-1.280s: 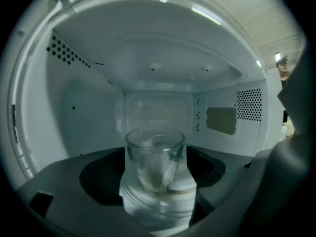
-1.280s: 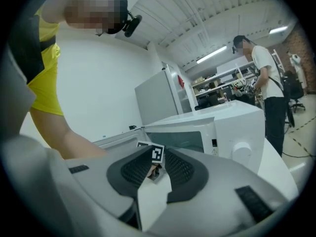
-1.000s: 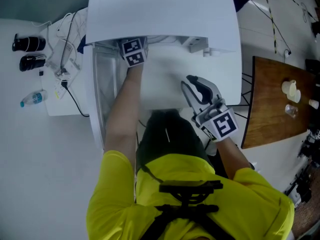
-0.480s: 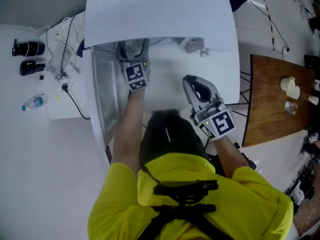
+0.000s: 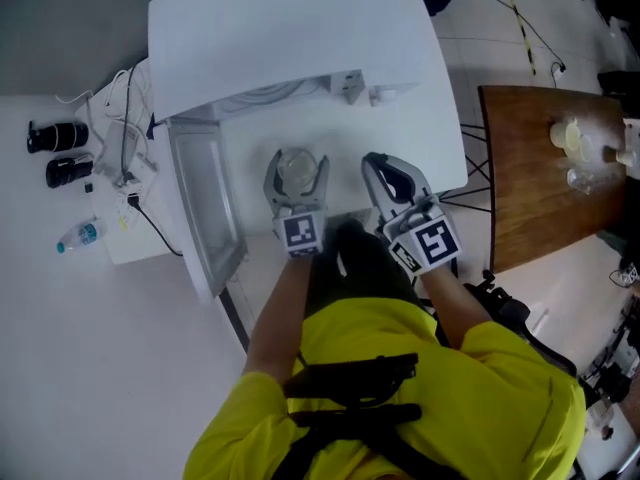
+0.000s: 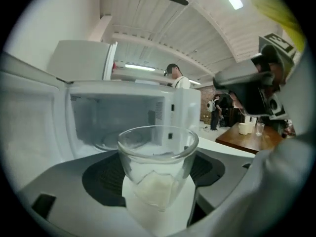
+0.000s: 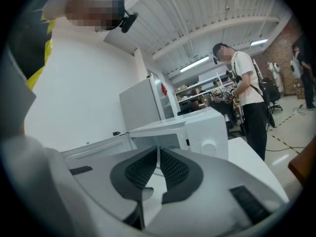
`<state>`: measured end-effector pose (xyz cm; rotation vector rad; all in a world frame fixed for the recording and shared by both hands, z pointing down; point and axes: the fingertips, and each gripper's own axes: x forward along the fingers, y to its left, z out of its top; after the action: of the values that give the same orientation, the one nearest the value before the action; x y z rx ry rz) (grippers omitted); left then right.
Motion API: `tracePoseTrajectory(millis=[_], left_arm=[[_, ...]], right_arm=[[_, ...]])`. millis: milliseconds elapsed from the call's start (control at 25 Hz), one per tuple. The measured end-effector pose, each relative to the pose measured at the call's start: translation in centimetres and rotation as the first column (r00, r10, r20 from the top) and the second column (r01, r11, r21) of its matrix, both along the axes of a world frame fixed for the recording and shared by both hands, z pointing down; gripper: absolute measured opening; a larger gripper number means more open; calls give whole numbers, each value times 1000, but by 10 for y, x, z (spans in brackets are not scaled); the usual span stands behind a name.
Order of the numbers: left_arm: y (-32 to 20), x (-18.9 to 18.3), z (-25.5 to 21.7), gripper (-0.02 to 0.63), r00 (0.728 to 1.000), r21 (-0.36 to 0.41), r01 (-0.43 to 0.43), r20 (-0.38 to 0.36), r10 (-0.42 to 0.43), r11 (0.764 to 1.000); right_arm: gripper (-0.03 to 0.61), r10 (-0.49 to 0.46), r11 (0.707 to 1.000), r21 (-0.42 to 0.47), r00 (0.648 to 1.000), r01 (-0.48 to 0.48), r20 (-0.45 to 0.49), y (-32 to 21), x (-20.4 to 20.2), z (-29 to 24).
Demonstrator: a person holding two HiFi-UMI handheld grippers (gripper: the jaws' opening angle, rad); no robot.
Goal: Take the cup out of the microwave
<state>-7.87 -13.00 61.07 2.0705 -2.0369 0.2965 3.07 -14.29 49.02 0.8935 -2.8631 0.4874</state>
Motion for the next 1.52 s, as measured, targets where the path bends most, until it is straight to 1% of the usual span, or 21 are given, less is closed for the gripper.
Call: tracePoseTrajectory(millis=[80,240,320,440,600,720,920,1040,1080,1200,1240,1320,1360,1400,1520], left_arm=[[1,26,20,360,999,-32,-48,-15,48,998],[-9,65,39,360,994,-38,-105,-31,104,994],[-16,79,45,361,991,-43,-128,-40,126,991],[-20,90,57,362,990,-46,-139,-38,137,989],[-22,95,73,362,990,-66,-137,-46,134,988],[-20,92,79,362,990,-73,-134,-53,130,988],[-21,96,84,367,990,-107,-142,-42,138,984],[-16,96,84,395,989,-113,-147,-50,142,983],[-13,95,83,418,989,-116,-145,-51,140,983],[10,92,79,424,988,-143,-155,-49,150,977],[22,92,73,433,986,-150,-168,-46,163,974],[46,85,51,434,983,-134,-183,-53,178,974],[56,79,33,424,982,-117,-183,-65,177,976],[64,72,11,384,982,-101,-182,-74,175,978],[76,48,-66,208,983,-37,-176,-56,173,984]], right_arm=[[25,35,999,2,999,-35,-4,1,15,-1],[25,88,996,11,996,-88,-33,2,51,11],[25,119,993,9,992,-119,-38,3,65,18],[25,163,987,-11,986,-163,-37,3,78,25],[25,198,980,-19,978,-199,-60,4,93,34],[25,214,976,-28,974,-216,-75,4,96,37],[25,212,977,-25,976,-214,-58,2,95,31],[25,205,978,-32,977,-207,-52,2,91,30],[25,205,978,-31,978,-206,-49,1,90,28],[25,203,979,-23,978,-204,-44,-1,89,23],[25,202,979,-23,978,-203,-46,0,89,20],[25,200,979,-24,978,-201,-54,2,90,13],[25,200,979,-22,978,-202,-59,3,90,8],[25,201,979,-19,977,-203,-66,4,89,1],[25,201,979,-5,975,-203,-96,9,85,-20]])
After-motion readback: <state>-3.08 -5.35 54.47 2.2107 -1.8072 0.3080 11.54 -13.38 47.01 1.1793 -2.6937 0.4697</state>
